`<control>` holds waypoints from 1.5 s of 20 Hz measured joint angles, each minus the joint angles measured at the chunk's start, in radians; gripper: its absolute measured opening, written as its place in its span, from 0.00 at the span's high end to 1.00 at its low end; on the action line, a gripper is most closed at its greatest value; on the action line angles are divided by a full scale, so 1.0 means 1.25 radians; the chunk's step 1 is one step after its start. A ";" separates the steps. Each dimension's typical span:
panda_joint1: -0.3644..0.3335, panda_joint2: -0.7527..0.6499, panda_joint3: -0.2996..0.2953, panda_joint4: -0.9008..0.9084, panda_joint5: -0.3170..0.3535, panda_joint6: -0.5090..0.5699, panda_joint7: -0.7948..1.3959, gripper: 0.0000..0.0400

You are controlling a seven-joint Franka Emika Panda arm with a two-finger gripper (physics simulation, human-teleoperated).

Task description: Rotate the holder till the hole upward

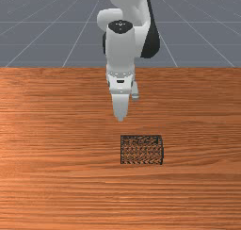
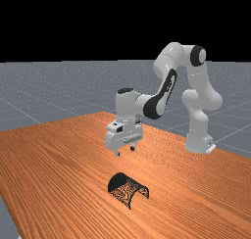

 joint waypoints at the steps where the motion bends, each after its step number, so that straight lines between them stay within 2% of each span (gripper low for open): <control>1: 0.000 0.000 0.000 0.000 0.000 0.000 0.000 0.39; 2: 0.000 0.000 0.000 0.000 0.000 0.000 0.000 0.63; 3: 0.000 0.000 0.000 0.000 0.000 0.000 0.000 0.78; 5: 0.000 0.000 0.000 0.000 0.000 0.000 0.000 0.92; 6: 0.002 0.000 -0.002 0.000 -0.004 -0.001 0.004 0.56; 7: 0.003 -0.001 -0.002 0.000 -0.006 -0.001 0.005 0.34; 8: 0.003 -0.001 -0.003 0.000 -0.008 -0.001 0.007 0.21; 10: 0.007 -0.001 -0.001 0.000 -0.003 -0.001 0.021 0.08; 14: 0.040 0.002 0.004 0.005 -0.006 -0.003 0.094 0.01; 22: 0.141 0.033 0.029 0.054 -0.021 -0.023 0.259 0.00; 23: 0.123 0.036 0.063 0.055 0.027 -0.010 0.195 0.00; 24: 0.168 0.047 0.036 0.078 -0.021 -0.030 0.304 0.00; 29: 0.225 0.086 0.053 0.140 -0.033 -0.055 0.368 0.00; 30: 0.226 0.101 0.063 0.171 -0.028 -0.092 0.347 0.00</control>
